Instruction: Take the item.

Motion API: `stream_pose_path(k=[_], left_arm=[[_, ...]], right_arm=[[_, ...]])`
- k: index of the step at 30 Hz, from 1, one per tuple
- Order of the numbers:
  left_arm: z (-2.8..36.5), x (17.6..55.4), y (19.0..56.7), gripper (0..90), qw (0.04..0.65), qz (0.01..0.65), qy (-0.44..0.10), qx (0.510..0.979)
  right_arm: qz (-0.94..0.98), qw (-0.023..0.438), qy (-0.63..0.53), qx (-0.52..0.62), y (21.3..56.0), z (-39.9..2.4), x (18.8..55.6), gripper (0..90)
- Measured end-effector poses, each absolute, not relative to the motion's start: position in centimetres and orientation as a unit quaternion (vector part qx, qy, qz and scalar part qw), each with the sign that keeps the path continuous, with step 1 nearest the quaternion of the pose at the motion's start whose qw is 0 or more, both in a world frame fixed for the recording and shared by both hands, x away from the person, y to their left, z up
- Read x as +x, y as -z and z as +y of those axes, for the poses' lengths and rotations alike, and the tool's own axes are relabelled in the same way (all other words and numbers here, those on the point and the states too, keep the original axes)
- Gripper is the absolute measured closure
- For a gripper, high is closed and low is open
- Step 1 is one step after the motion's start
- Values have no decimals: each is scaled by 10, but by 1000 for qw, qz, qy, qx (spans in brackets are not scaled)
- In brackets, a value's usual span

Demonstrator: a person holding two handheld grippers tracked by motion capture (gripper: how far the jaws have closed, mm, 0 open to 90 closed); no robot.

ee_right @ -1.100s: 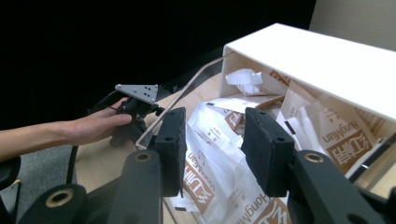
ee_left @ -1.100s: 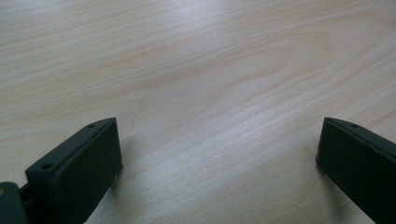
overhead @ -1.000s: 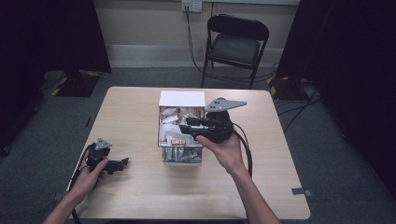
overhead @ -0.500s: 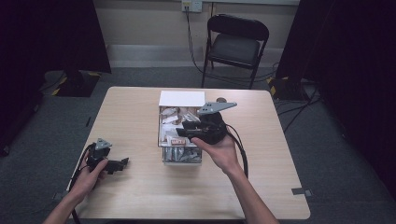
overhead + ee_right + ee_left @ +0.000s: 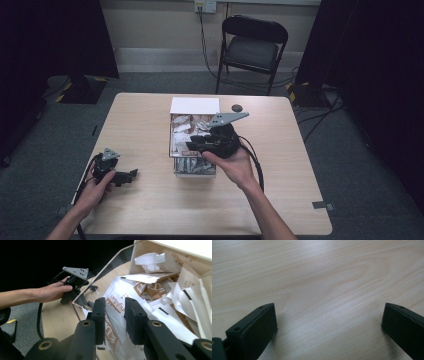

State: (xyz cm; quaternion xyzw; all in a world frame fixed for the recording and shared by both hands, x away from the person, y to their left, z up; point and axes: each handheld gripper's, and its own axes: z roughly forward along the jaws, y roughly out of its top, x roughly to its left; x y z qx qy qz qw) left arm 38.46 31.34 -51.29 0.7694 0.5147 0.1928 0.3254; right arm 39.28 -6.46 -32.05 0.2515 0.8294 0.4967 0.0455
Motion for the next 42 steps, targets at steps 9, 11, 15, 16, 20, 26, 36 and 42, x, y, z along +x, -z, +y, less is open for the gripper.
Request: stream_pose_path(k=[9,11,15,16,20,26,36,42], left_arm=[[313,385,513,0,325,515,-193,769],[313,385,513,0,325,515,-193,769],[313,385,513,0,325,515,-193,769],[313,385,513,0,325,515,-192,769],[313,385,513,0,325,515,-193,769],[313,385,513,0,325,515,-193,769],[313,385,513,0,325,515,-193,769],[313,385,513,0,325,515,-193,769]], right_arm=[[835,44,-487,251,323,-58,393,675],[838,43,-483,249,324,-58,392,710],[841,39,-480,246,324,-59,392,772],[841,39,-480,246,324,-60,392,792],[845,35,-476,241,325,-59,391,818],[847,37,-472,240,326,-58,392,882],[844,32,-477,242,327,-60,393,849],[843,34,-476,248,328,-58,394,895]])
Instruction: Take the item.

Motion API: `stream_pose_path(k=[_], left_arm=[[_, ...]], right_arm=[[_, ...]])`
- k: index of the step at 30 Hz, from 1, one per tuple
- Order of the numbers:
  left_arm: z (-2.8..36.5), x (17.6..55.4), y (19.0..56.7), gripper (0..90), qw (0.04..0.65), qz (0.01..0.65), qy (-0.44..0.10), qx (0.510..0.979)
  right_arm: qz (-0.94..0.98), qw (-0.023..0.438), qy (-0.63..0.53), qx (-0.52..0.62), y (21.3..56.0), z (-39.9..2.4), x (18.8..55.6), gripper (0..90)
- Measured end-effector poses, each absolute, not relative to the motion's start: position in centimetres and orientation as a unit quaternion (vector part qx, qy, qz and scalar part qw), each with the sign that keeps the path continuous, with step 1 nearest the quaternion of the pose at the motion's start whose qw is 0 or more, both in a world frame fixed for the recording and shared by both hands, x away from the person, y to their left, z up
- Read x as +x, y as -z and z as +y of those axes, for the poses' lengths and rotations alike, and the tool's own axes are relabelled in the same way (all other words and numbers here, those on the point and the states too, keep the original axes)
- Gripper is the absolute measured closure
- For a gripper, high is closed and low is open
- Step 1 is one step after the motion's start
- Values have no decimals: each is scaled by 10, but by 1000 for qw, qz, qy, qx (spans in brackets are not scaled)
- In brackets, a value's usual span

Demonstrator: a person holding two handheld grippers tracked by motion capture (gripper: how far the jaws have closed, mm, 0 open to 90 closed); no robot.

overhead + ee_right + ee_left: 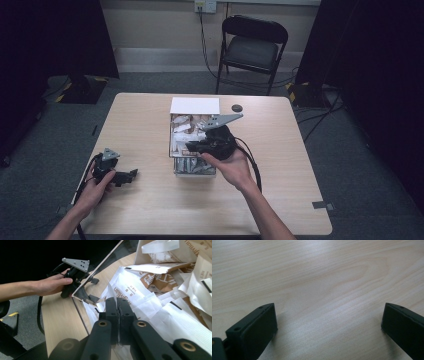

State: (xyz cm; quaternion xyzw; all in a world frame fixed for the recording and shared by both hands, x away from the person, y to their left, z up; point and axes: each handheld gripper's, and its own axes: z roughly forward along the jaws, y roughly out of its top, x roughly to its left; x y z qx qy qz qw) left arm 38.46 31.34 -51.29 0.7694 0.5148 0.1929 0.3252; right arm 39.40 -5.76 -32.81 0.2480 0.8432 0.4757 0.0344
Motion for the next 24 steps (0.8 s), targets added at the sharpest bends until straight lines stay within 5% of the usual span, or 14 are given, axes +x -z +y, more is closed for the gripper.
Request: stream_pose_path(k=[24], left_arm=[[313,384,513,0,325,515,-192,770]], right_arm=[[813,51,-522,255,312,-78,392,900]])
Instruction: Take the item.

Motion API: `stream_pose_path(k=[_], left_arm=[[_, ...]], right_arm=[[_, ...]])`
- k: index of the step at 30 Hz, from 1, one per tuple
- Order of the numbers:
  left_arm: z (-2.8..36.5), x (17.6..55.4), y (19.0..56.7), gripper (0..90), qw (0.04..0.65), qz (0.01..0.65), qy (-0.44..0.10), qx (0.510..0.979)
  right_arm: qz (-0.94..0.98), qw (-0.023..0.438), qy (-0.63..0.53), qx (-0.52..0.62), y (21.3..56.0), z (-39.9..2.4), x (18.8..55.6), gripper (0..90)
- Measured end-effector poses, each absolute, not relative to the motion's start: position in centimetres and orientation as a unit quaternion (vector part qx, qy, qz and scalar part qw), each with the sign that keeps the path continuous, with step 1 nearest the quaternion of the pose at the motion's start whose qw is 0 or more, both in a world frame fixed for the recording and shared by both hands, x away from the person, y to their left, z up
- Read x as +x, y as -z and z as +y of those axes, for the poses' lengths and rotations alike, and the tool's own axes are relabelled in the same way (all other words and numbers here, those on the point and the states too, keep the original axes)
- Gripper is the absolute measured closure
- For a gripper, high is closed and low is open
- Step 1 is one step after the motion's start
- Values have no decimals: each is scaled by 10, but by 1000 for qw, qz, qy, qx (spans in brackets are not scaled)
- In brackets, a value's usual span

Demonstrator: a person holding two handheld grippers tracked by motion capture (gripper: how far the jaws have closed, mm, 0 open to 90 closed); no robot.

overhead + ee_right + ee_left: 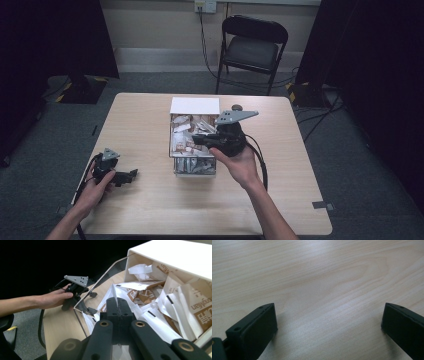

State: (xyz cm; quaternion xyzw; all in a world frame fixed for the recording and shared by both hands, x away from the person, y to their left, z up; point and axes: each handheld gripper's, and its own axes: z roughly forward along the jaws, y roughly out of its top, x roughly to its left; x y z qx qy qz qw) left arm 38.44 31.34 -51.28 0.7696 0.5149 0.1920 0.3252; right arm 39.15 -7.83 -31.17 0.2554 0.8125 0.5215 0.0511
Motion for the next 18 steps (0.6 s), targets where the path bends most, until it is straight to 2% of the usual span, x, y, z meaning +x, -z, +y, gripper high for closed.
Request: stream_pose_path(k=[18], left_arm=[[313,384,513,0,325,515,-192,770]], right_arm=[[797,67,-545,251,296,-92,385,900]])
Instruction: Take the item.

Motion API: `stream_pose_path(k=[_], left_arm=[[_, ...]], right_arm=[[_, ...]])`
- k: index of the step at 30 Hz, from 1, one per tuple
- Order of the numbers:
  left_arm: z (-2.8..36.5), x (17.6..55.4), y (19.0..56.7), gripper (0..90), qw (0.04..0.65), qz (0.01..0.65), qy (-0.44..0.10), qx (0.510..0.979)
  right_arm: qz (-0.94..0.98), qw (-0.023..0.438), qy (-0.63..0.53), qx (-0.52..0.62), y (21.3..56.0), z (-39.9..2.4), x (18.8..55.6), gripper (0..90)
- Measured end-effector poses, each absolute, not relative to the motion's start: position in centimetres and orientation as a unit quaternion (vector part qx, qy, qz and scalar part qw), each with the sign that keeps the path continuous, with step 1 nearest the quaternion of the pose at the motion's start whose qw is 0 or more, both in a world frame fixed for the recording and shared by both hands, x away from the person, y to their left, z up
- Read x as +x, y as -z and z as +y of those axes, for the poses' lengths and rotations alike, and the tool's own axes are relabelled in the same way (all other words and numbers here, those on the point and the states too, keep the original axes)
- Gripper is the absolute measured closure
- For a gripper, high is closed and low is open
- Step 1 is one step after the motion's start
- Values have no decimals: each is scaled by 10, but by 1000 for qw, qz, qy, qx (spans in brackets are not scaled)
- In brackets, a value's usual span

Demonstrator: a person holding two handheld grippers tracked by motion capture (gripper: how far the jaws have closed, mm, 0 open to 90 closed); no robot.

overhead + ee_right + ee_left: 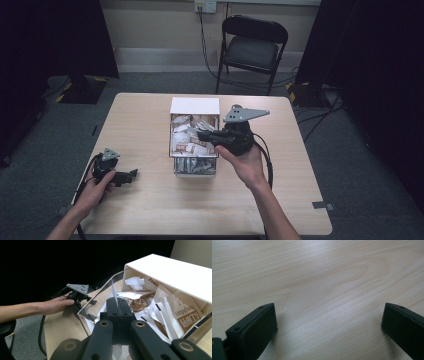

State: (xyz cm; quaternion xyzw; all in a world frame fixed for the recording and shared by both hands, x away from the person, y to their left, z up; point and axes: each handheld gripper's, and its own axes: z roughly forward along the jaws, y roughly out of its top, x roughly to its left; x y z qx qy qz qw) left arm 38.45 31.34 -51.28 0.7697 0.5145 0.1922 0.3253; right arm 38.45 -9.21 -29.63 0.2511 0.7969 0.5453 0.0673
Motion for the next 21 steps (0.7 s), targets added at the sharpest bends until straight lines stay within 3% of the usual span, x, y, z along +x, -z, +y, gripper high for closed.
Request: stream_pose_path(k=[21], left_arm=[[313,384,513,0,325,515,-192,770]], right_arm=[[778,94,-567,254,272,-118,370,900]])
